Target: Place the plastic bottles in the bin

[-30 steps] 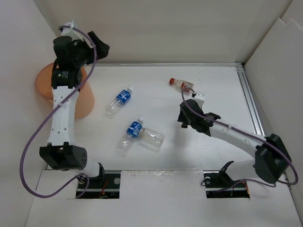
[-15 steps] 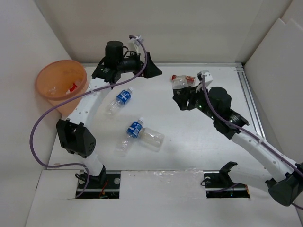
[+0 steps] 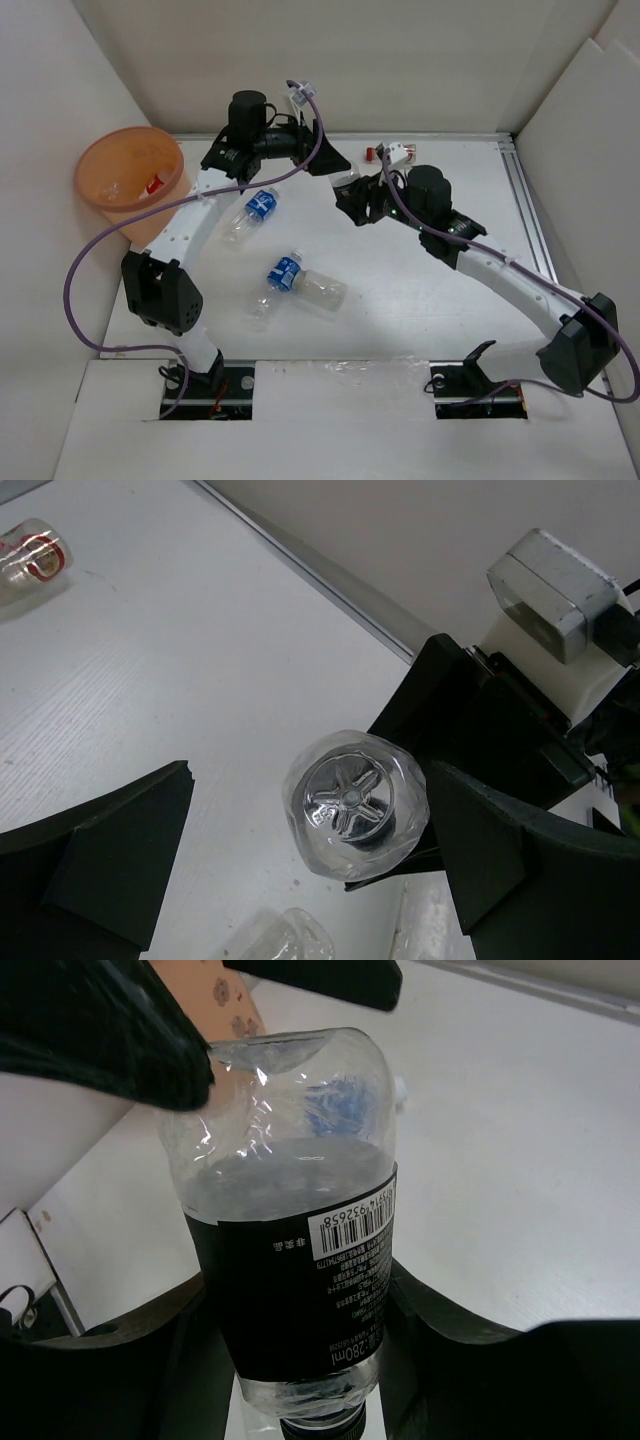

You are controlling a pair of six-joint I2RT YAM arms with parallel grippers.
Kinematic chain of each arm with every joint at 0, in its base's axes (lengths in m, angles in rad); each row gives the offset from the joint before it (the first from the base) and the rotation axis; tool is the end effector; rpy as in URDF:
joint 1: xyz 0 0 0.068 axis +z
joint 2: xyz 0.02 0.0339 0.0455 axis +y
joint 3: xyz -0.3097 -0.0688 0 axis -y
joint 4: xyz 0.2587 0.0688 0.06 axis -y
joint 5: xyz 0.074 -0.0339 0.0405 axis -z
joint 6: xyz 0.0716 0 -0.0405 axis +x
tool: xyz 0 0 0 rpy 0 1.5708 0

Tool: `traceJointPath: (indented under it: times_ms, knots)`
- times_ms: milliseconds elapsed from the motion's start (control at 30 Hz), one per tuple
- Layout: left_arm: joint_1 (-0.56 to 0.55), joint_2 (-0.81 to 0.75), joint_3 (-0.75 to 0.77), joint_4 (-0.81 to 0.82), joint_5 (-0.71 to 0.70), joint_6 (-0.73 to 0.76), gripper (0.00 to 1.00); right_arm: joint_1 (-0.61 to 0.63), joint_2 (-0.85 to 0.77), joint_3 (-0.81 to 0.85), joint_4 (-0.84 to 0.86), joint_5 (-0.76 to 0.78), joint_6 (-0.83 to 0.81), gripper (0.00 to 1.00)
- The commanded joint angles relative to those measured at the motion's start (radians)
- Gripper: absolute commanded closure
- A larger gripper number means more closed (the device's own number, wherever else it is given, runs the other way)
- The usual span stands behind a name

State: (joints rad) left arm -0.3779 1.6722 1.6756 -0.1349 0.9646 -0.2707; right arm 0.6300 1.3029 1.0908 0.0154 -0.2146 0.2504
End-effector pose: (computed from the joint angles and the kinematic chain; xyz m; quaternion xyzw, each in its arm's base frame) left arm 0.3720 -0.2110 0.4674 0.3410 0.6489 -0.5167 0.4423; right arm 0.2696 0.2154 0.3882 -0.2117 0.7421 0.3436 0.5352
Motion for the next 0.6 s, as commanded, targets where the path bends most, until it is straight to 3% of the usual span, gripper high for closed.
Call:
traceJointPath:
  times_ms: [0,267,567]
  knots:
    - [0.000,-0.040,-0.002,0.054,0.039,0.002,0.00,0.008,0.019,0.077,0.115,-0.031,-0.026,0.94]
    - [0.000,-0.040,-0.002,0.054,0.095,0.027,0.00,-0.026,0.056,0.107,0.238,-0.261,-0.049,0.94]
    - [0.000,-0.022,-0.002,0.054,0.128,0.027,0.00,-0.046,0.047,0.107,0.248,-0.125,-0.019,0.96]
